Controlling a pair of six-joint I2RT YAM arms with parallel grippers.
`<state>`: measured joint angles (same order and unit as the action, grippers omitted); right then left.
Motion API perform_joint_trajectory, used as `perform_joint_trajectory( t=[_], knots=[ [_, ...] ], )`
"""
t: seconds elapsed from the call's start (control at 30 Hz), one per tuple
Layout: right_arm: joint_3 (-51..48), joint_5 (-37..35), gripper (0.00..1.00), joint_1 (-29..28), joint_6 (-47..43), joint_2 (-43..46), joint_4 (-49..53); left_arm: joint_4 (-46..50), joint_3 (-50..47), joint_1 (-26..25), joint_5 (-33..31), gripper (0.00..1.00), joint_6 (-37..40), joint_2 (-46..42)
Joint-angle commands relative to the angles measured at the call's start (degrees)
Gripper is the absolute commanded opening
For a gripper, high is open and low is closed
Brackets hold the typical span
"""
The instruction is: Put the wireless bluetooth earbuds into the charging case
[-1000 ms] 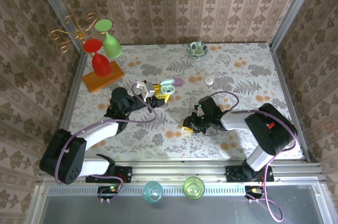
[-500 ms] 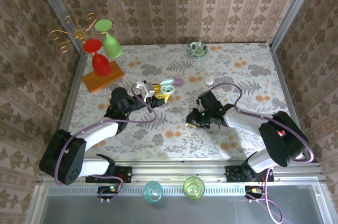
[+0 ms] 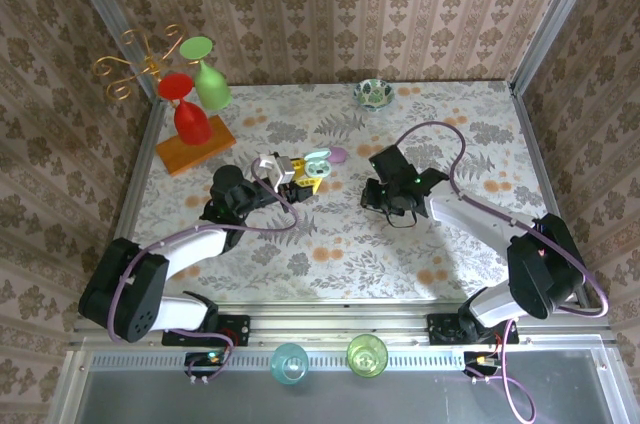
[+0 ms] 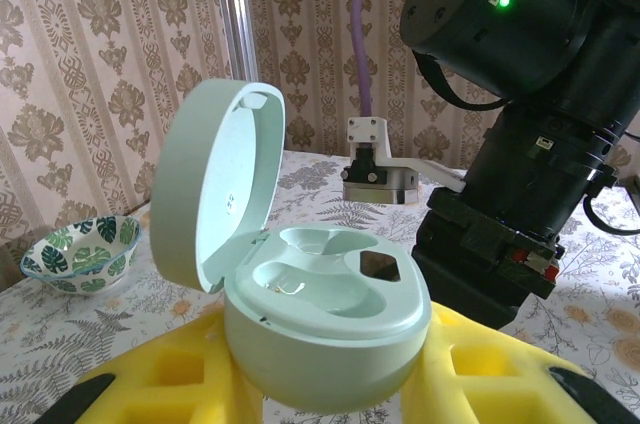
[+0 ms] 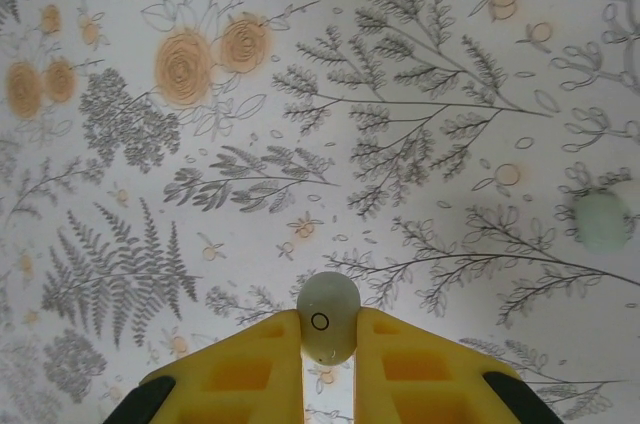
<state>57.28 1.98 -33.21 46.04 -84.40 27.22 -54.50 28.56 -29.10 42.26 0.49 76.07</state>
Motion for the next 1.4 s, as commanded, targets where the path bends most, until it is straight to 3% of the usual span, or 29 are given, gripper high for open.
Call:
perform_joint_trajectory(
  t=[0.0,0.37,0.73,1.0,1.37],
  knots=[
    [2.7,-3.1,0.17,-0.2,-1.6,-0.3,5.2,-2.4,0.5,0.4,-0.6,0.26,2.4,1.4],
    [7.3,3.3,0.17,-0.6,-1.3,4.2,3.9,-8.3,1.3,-0.1,-5.0,0.26,6.6,9.0],
    [13.8,15.2,0.17,-1.4,-0.7,5.0,-8.9,-10.8,2.5,-1.5,-5.0,0.26,6.3,11.4],
    [19.1,17.4,0.17,-2.2,-2.4,-0.6,-10.1,-6.3,3.5,-3.1,-7.5,0.25,8.7,9.5],
    [17.8,17.0,0.16,-2.5,-2.8,-1.7,-10.1,-2.8,4.2,-3.9,-9.0,0.25,9.5,7.3]
  ],
)
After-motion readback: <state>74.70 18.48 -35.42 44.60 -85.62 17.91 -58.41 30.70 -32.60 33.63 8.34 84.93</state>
